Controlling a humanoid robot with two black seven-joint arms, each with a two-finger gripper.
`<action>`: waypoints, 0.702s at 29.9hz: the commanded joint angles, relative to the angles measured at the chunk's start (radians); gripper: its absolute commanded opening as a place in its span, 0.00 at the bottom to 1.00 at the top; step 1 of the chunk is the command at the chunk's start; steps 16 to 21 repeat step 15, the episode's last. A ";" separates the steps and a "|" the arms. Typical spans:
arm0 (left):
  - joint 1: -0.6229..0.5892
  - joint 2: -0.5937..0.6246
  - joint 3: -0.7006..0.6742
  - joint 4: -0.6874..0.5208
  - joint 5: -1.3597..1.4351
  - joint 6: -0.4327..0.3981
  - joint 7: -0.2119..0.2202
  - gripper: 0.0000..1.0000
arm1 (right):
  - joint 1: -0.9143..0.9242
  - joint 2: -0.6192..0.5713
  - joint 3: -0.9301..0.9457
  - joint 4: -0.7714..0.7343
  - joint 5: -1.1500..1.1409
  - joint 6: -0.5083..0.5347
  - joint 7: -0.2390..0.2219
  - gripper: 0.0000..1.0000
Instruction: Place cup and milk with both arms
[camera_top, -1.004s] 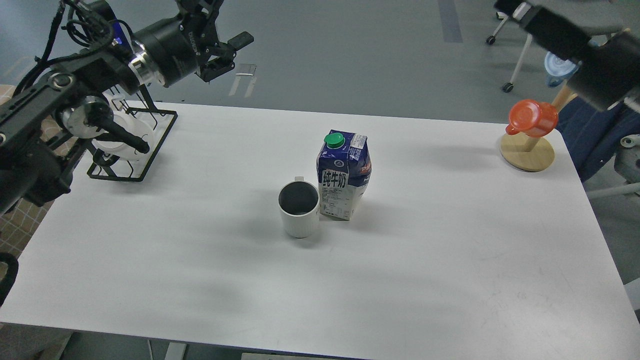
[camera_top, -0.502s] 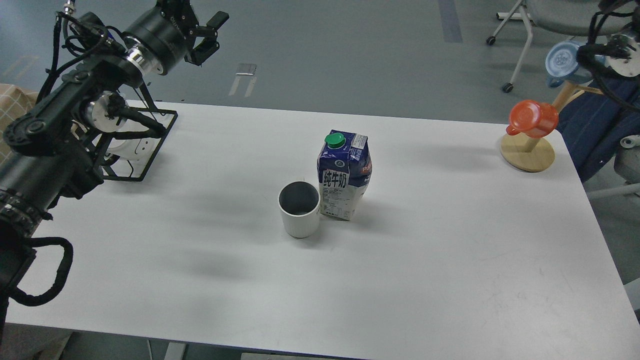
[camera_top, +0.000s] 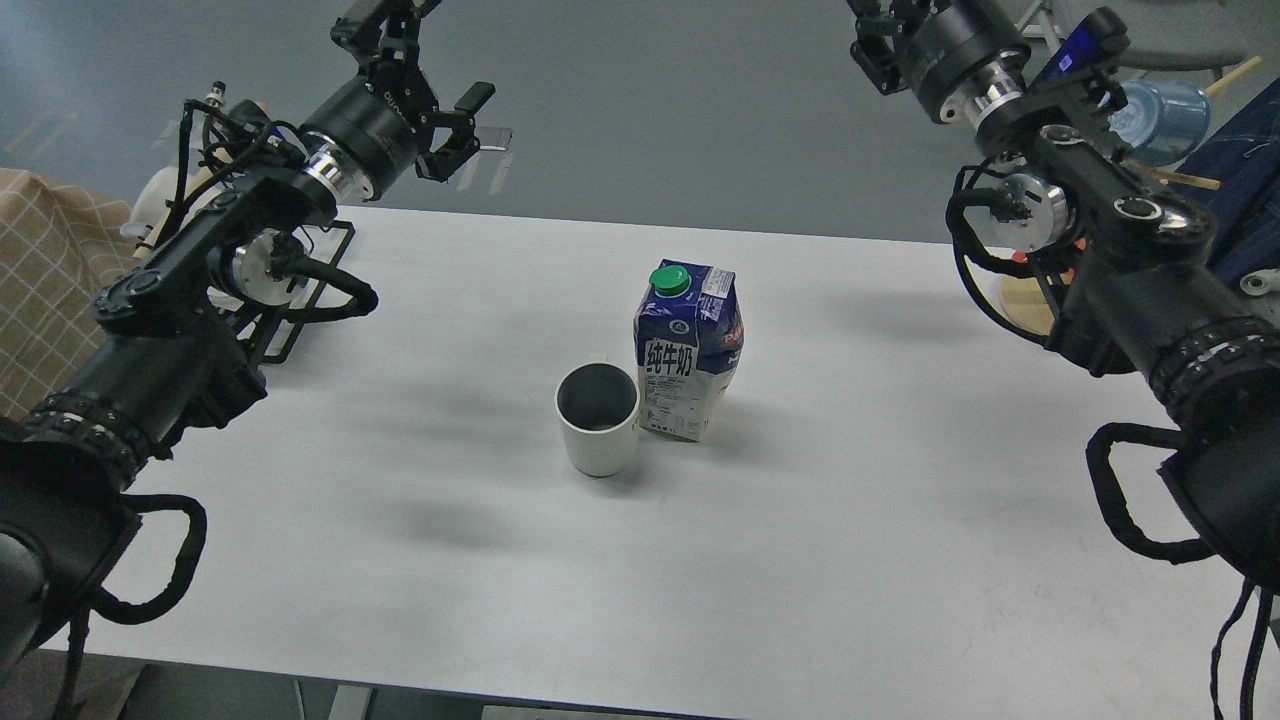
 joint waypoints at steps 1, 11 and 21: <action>0.037 0.000 0.004 0.000 -0.010 -0.005 0.001 0.98 | -0.038 0.000 0.008 0.001 0.023 0.055 0.000 1.00; 0.089 -0.007 0.005 -0.001 -0.001 -0.005 -0.001 0.98 | -0.081 0.015 0.034 -0.003 0.129 0.055 0.000 1.00; 0.089 -0.015 0.005 -0.001 0.002 -0.005 -0.004 0.99 | -0.094 0.023 0.034 -0.006 0.131 0.055 0.000 1.00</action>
